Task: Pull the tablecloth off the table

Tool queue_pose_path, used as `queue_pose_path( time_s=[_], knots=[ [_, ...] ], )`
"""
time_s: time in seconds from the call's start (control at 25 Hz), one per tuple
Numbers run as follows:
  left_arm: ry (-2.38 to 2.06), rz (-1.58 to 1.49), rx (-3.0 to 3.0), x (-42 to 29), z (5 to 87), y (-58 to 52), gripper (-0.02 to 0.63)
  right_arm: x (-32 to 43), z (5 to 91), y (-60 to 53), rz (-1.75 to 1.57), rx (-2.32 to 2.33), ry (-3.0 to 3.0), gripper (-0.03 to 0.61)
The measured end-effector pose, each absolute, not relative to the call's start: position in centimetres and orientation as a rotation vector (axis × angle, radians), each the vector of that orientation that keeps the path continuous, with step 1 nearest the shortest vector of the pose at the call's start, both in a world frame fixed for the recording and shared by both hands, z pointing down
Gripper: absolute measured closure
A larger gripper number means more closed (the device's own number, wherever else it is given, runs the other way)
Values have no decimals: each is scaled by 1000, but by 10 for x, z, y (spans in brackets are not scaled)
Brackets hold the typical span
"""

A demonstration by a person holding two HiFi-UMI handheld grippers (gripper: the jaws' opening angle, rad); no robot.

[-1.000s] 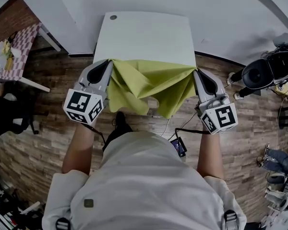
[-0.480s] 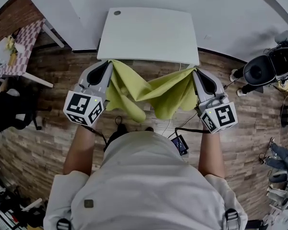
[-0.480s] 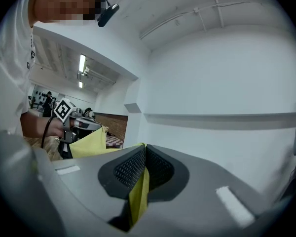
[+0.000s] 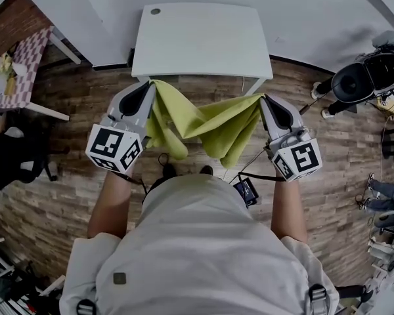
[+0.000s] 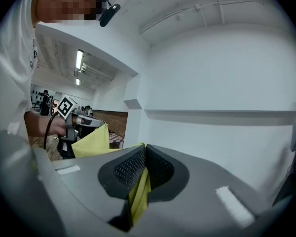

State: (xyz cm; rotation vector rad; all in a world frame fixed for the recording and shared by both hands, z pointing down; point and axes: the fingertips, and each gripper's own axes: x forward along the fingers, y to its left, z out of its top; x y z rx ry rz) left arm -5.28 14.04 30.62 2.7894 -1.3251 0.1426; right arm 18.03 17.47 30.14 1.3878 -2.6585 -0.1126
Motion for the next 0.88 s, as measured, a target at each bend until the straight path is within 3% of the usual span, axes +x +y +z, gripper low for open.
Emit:
queue_pose_path(
  time_s=[0.88],
  knots=[
    [-1305, 151, 2801, -44, 315, 153, 609, 181, 305, 182, -124, 1367, -2674, 565]
  ],
)
